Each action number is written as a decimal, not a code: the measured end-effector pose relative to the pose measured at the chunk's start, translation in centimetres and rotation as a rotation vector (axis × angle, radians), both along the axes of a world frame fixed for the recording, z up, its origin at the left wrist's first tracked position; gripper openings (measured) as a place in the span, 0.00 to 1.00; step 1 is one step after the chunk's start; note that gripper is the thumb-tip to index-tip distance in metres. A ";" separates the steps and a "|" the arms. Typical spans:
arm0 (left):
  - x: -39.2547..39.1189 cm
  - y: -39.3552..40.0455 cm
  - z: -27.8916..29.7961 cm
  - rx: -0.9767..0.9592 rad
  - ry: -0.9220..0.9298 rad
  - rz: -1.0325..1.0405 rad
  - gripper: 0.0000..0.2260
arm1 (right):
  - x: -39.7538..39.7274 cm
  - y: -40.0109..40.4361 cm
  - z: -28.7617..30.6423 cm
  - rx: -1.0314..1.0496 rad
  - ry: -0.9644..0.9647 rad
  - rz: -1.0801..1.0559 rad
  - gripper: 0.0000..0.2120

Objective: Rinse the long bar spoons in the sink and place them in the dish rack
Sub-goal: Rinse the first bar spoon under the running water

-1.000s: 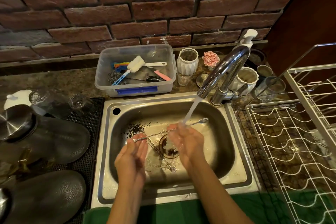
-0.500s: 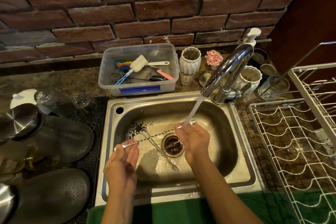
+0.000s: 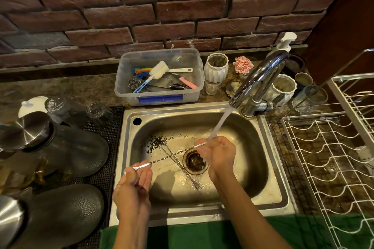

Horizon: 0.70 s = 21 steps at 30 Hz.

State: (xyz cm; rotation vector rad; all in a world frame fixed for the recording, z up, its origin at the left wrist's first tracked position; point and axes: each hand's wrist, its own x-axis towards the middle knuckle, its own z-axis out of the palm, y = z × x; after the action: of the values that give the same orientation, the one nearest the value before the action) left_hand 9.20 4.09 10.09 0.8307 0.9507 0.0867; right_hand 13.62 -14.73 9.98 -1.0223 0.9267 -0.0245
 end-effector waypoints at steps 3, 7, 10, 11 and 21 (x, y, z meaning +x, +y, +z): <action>0.0 -0.3 0.3 -0.001 -0.021 0.004 0.10 | 0.1 -0.1 0.3 0.039 -0.014 -0.027 0.10; 0.2 -0.1 -0.1 0.017 -0.074 -0.007 0.11 | 0.1 -0.5 0.4 0.046 -0.023 0.050 0.05; 0.4 0.0 -0.4 0.013 -0.116 -0.025 0.11 | 0.1 -0.8 0.2 0.076 -0.017 0.077 0.03; 0.5 -0.1 -0.4 0.004 -0.121 -0.024 0.11 | 0.1 -0.9 0.1 0.123 -0.025 0.054 0.03; 1.4 -1.7 -0.3 -0.052 -0.106 -0.055 0.06 | 0.6 -1.5 -0.4 0.316 -0.130 0.015 0.08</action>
State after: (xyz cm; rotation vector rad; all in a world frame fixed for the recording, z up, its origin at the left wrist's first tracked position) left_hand 10.58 2.35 9.83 0.7965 0.8272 0.0579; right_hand 14.20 -16.22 9.54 -0.7257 0.7753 0.0651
